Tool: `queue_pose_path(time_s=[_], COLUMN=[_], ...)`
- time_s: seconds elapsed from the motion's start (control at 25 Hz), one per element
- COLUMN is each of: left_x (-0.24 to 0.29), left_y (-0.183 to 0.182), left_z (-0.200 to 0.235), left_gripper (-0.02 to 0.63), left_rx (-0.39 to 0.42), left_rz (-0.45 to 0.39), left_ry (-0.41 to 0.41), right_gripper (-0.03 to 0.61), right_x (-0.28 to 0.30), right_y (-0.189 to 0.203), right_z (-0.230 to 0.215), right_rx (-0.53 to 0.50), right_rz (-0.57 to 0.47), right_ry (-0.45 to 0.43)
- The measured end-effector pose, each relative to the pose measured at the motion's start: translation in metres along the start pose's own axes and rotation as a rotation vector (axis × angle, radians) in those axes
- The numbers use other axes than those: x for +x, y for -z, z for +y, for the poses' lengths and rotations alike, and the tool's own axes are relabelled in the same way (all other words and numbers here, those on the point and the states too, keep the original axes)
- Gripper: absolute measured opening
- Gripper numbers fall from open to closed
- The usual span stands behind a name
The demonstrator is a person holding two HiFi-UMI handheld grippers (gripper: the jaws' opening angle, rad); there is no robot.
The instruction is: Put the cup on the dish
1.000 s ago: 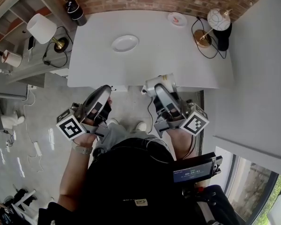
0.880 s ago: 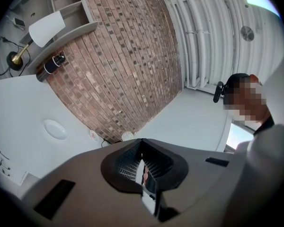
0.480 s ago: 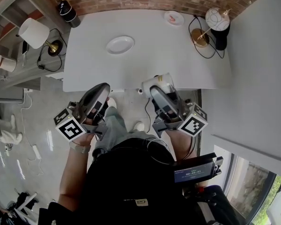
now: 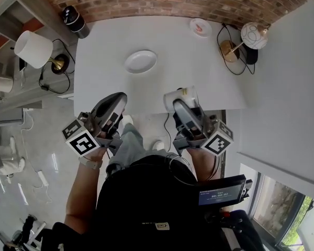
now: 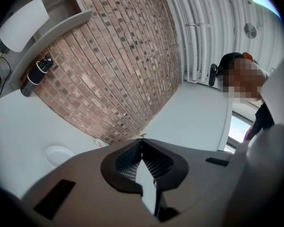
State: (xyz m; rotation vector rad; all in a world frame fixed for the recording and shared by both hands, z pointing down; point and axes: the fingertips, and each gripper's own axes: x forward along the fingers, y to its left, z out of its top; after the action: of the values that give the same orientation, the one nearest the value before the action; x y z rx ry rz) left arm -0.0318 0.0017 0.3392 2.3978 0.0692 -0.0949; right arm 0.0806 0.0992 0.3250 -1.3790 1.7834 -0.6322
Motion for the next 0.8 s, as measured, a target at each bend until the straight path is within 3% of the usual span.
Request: queue_pose_path(time_s=[0.36,0.8], left_x=[-0.006,-0.024], left_y=[-0.042,-0.068], left_z=[0.07,0.12], left_gripper=[0.005,0.005], left_rx=[-0.017,-0.03], left_rz=[0.039,0.094], left_ry=[0.0,0.013], right_gripper=[0.261,0.261], right_x=[0.074,0.128], right_y=[-0.007,0.008], right_z=[-0.02,-0.042], right_rx=[-0.047,-0.116], right_rz=[-0.05,-0.016], right_ry=[0.075,0.175])
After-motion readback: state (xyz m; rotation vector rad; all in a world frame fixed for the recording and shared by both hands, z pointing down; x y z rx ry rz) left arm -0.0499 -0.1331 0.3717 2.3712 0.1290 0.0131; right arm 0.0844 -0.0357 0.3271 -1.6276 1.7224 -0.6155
